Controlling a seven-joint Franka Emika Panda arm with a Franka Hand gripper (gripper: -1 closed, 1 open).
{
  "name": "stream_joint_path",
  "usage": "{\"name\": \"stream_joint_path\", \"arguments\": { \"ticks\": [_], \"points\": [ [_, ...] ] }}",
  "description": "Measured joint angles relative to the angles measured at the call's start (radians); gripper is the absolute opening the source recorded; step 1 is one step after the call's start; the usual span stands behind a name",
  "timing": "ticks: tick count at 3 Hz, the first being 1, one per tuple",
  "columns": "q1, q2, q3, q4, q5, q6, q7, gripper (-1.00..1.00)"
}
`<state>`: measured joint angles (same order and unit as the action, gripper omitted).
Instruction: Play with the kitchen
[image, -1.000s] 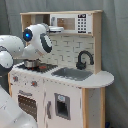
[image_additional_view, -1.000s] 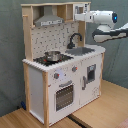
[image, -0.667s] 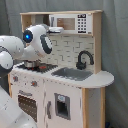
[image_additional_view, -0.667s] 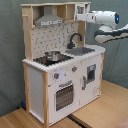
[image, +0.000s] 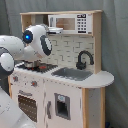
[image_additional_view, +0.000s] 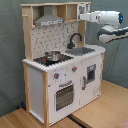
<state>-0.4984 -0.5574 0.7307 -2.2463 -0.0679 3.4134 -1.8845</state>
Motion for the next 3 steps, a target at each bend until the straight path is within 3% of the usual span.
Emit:
{"name": "stream_joint_path", "arguments": {
  "ticks": [1, 2, 3],
  "points": [
    [0.065, 0.0, -0.055, -0.021, -0.005, 0.001, -0.015, -1.0],
    [0.066, -0.002, -0.057, -0.02, -0.005, 0.001, -0.015, 1.0],
    [0.075, -0.018, -0.064, -0.017, -0.005, 0.001, -0.014, 1.0]
  ]
}}
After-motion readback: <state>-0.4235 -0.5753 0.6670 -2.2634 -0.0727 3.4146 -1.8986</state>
